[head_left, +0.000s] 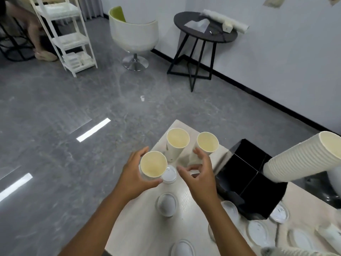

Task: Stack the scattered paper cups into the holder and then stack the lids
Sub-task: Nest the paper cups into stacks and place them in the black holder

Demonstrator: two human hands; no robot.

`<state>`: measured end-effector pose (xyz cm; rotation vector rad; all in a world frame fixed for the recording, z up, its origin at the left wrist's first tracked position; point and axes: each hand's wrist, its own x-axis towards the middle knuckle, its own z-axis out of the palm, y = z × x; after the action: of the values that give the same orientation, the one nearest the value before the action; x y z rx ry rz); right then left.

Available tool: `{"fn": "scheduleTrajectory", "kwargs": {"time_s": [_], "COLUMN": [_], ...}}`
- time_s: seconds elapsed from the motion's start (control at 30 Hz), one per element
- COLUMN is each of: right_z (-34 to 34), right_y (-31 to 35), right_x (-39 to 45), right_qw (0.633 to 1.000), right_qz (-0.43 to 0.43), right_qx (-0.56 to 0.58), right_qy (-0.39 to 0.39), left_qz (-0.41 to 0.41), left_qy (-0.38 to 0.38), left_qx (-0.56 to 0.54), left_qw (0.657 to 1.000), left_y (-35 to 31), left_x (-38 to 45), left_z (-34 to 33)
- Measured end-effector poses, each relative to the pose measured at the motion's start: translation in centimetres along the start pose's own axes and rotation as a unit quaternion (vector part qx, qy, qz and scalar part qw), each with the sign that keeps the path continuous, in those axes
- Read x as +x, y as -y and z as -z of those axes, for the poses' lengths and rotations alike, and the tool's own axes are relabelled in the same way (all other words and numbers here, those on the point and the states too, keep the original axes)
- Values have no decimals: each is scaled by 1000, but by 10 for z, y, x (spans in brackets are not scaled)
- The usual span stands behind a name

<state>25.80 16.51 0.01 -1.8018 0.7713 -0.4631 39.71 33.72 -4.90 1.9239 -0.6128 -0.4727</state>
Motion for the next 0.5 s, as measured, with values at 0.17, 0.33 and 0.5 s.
{"fn": "scheduleTrajectory", "kwargs": {"time_s": [0.17,0.33,0.5], "right_z": [-17,-34,-46], "right_y": [-5,-18,-23], "right_x": [37,69,90], "right_qw": [999,995,992], "right_qz": [2,15,7], "right_qx": [-43,-94,-124], "right_qy": [6,12,0], "left_qz": [-3,13,-4], "left_qy": [6,21,16], "left_qx": [4,-11,-21], "left_qw": [1000,1000,1000], "left_y": [15,26,29], "left_x": [12,20,24], "left_z": [3,4,10]}}
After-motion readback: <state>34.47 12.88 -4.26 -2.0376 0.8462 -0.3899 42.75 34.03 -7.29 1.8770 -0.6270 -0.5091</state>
